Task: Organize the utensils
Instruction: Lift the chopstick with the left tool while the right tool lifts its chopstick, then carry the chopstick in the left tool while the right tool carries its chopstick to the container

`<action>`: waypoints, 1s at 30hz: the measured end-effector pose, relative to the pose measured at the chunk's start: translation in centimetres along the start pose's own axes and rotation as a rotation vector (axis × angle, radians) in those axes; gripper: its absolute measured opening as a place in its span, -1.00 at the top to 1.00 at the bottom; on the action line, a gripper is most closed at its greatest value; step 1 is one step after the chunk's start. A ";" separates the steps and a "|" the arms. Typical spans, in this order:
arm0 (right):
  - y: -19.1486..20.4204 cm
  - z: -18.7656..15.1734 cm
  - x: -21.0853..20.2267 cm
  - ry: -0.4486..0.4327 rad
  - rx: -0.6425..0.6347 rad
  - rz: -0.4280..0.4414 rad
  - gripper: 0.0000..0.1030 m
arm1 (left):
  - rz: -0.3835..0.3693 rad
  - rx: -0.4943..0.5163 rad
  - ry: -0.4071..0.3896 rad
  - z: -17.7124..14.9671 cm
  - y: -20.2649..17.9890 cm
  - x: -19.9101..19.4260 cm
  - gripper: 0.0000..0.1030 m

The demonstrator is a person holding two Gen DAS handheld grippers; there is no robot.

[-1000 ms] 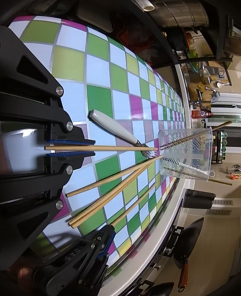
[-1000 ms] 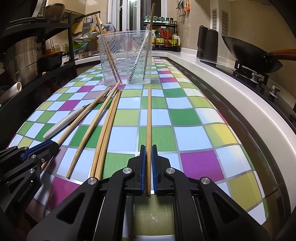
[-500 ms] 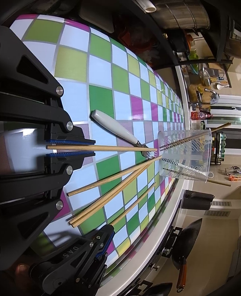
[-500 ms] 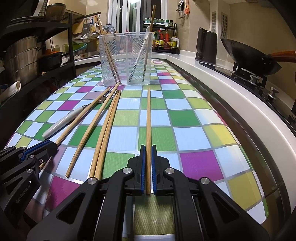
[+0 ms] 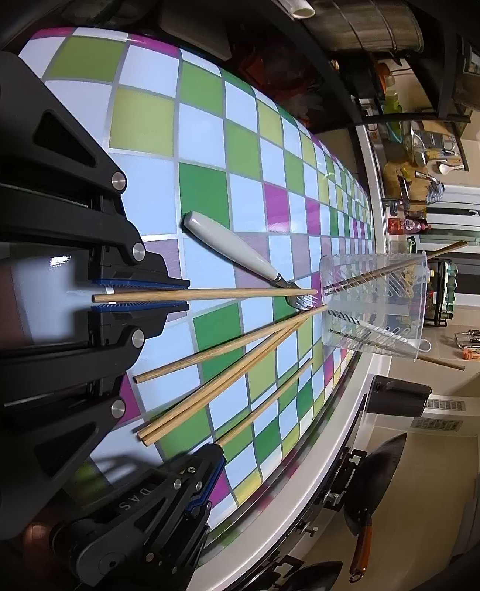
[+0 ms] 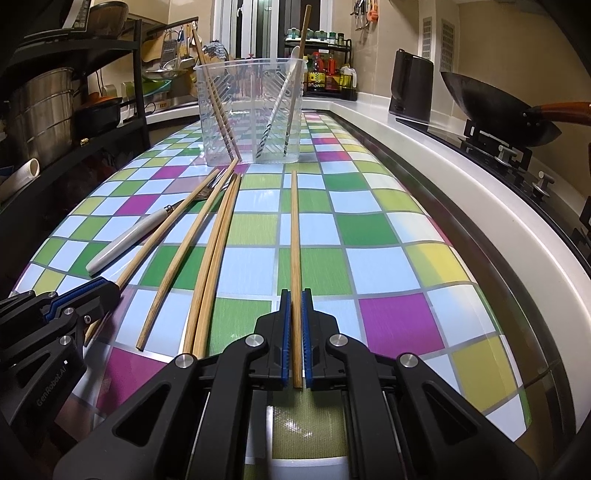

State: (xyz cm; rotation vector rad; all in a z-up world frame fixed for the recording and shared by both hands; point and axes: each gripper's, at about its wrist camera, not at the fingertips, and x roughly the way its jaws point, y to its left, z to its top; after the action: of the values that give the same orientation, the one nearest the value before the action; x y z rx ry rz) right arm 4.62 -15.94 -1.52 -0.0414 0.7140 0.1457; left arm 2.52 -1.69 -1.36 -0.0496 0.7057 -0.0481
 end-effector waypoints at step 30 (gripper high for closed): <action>-2.0 5.3 -5.6 -0.181 -0.023 -0.038 0.89 | 0.054 0.120 -0.289 3.5 -0.6 -5.9 0.88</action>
State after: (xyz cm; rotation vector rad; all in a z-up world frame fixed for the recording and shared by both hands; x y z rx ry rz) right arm 4.24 -18.16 6.12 -0.0634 0.5306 0.1196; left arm 0.29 -1.84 5.09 0.0770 0.4140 -0.0303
